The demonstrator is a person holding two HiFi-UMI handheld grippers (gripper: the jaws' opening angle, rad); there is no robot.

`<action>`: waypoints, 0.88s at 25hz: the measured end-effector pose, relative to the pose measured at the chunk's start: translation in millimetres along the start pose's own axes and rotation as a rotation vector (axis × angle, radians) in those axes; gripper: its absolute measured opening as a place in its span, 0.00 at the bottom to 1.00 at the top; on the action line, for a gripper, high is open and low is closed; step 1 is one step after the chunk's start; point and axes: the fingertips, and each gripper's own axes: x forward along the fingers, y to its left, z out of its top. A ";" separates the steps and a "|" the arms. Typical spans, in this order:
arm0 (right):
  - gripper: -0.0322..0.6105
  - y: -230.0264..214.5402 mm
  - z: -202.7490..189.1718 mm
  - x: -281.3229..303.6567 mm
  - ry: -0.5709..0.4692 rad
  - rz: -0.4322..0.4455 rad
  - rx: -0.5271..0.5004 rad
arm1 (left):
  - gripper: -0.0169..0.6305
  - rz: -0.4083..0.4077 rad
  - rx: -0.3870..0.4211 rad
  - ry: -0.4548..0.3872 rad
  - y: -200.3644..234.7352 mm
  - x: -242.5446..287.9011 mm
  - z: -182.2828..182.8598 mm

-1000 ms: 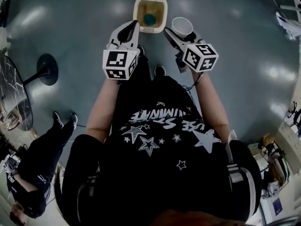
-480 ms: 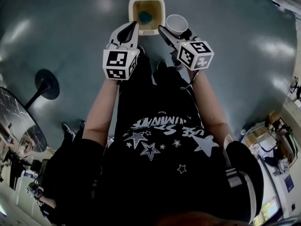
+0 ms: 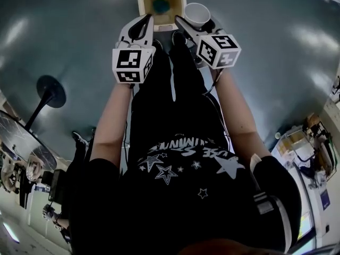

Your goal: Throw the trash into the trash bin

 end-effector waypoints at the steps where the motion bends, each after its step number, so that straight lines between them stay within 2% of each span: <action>1: 0.57 -4.5 -4.8 4.8 0.007 0.002 0.000 | 0.04 0.008 -0.006 0.002 2.9 3.8 -5.3; 9: 0.58 -21.1 -39.7 31.8 0.067 0.071 -0.009 | 0.04 0.049 -0.033 0.045 8.0 22.9 -39.5; 14: 0.58 -39.3 -58.9 78.1 0.133 0.078 -0.004 | 0.04 0.070 -0.054 0.073 31.4 54.4 -69.8; 19: 0.57 -40.2 -74.3 100.1 0.151 0.137 0.028 | 0.04 0.076 -0.055 0.099 39.7 69.3 -86.7; 22: 0.57 -44.8 -85.3 114.4 0.176 0.144 0.019 | 0.04 0.079 -0.054 0.105 48.1 81.0 -95.5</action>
